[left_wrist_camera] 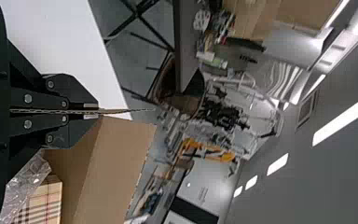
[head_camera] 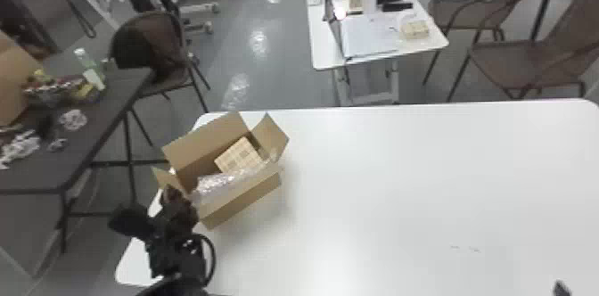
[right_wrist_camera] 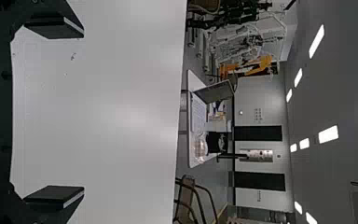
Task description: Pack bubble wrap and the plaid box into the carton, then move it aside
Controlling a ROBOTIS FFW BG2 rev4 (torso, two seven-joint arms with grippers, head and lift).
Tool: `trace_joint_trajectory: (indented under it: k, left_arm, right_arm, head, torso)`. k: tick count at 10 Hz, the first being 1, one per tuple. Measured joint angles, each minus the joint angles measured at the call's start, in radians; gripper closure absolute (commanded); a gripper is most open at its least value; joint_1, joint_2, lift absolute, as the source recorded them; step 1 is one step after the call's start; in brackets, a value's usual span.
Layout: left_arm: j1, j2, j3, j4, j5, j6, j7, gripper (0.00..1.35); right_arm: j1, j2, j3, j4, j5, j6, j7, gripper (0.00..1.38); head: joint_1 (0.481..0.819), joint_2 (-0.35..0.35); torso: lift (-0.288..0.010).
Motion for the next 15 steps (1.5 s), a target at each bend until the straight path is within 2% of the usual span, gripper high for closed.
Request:
trace_joint_trajectory:
  k: [1, 4, 5, 6, 7, 8, 9, 10, 11, 12, 13, 14, 15]
  left_arm:
    - [-0.018, 0.007, 0.003, 0.022, -0.003, -0.047, 0.114, 1.21]
    - [-0.053, 0.016, -0.008, 0.045, -0.016, -0.148, 0.44, 1.21]
    - [-0.063, 0.018, -0.016, 0.046, -0.012, -0.163, 0.49, 1.12]
    - [-0.069, 0.022, -0.027, 0.048, 0.001, -0.176, 0.497, 0.94]
    - [-0.069, 0.03, -0.052, 0.051, 0.02, -0.194, 0.5, 0.48]
    - [-0.065, 0.037, -0.096, 0.06, 0.056, -0.231, 0.504, 0.12]
    - [-0.057, 0.04, -0.142, 0.067, 0.075, -0.28, 0.505, 0.07]
    - [-0.042, 0.044, -0.19, 0.068, 0.069, -0.342, 0.504, 0.15]
    - [-0.017, 0.061, -0.241, 0.037, 0.044, -0.419, 0.503, 0.17]
    - [0.029, 0.088, -0.272, -0.059, -0.002, -0.443, 0.493, 0.17]
    - [0.085, 0.122, -0.281, -0.188, -0.062, -0.407, 0.452, 0.17]
    - [0.141, 0.151, -0.282, -0.305, -0.123, -0.356, 0.385, 0.17]
    - [0.199, 0.164, -0.285, -0.402, -0.179, -0.305, 0.312, 0.17]
  right_arm:
    - [-0.005, 0.0, 0.0, 0.002, 0.003, 0.005, 0.009, 0.11]
    - [-0.036, 0.0, 0.0, 0.018, 0.015, 0.016, 0.046, 0.11]
    - [-0.044, 0.0, 0.0, 0.022, 0.021, 0.021, 0.056, 0.11]
    - [-0.051, 0.0, 0.0, 0.026, 0.026, 0.025, 0.059, 0.11]
    - [-0.053, 0.0, 0.0, 0.029, 0.027, 0.028, 0.059, 0.11]
    - [-0.054, 0.0, 0.0, 0.032, 0.026, 0.031, 0.059, 0.11]
    - [-0.054, 0.0, 0.0, 0.035, 0.025, 0.033, 0.059, 0.11]
    - [-0.054, 0.0, 0.0, 0.035, 0.024, 0.034, 0.059, 0.11]
    - [-0.054, 0.0, 0.0, 0.033, 0.023, 0.034, 0.059, 0.11]
    - [-0.053, 0.0, 0.0, 0.022, 0.028, 0.034, 0.059, 0.09]
    - [-0.048, 0.0, -0.001, 0.007, 0.032, 0.034, 0.058, 0.05]
    - [-0.043, 0.0, -0.001, -0.006, 0.034, 0.033, 0.057, 0.07]
    - [-0.037, 0.0, -0.001, -0.017, 0.035, 0.03, 0.055, 0.1]
  head:
    - [0.695, 0.35]
    - [0.695, 0.35]
    - [0.695, 0.35]
    - [0.695, 0.35]
    - [0.695, 0.35]
    - [0.695, 0.35]
    - [0.695, 0.35]
    - [0.695, 0.35]
    - [0.695, 0.35]
    - [0.695, 0.35]
    - [0.695, 0.331]
    - [0.695, 0.314]
    - [0.695, 0.266]
  torso:
    - [-0.027]
    - [-0.027]
    - [-0.027]
    - [-0.027]
    - [-0.027]
    - [-0.027]
    - [-0.027]
    - [-0.027]
    - [-0.027]
    - [-0.027]
    - [-0.027]
    - [-0.027]
    - [-0.027]
